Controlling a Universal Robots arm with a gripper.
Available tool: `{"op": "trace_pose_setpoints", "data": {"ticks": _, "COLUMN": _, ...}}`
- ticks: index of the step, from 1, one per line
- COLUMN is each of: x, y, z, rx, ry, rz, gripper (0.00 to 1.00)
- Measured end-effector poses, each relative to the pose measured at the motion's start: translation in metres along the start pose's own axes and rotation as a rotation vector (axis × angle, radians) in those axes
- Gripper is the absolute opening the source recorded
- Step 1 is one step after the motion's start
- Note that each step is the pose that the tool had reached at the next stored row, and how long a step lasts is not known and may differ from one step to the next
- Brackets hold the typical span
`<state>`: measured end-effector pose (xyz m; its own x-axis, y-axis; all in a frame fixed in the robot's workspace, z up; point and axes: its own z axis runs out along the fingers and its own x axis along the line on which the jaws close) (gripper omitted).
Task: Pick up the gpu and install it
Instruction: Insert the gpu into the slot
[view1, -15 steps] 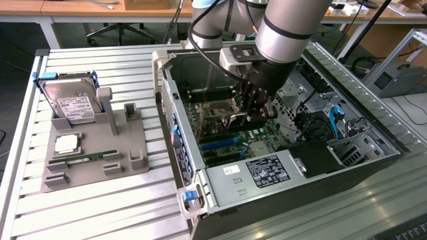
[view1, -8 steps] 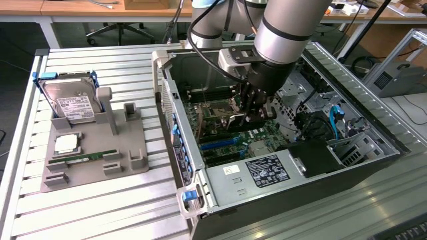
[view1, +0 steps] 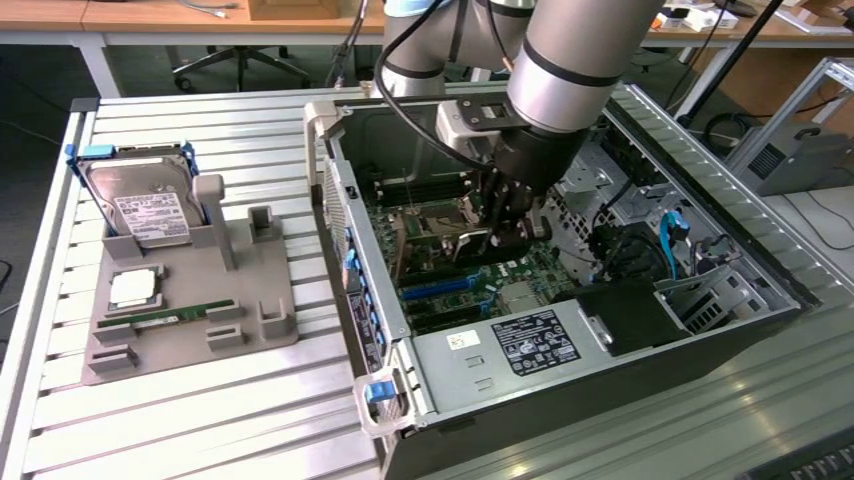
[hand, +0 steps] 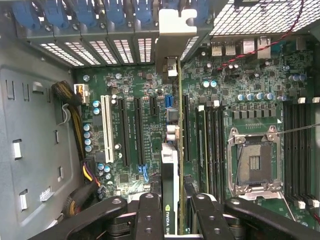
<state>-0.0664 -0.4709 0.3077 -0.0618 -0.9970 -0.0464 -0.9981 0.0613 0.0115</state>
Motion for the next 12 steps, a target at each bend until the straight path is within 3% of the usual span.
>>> {"op": "trace_pose_setpoints", "data": {"ticks": 12, "x": 0.0007, "y": 0.003, "z": 0.0095, "rx": -0.0001, "ry": 0.0004, "rz": 0.0, "gripper": 0.27}}
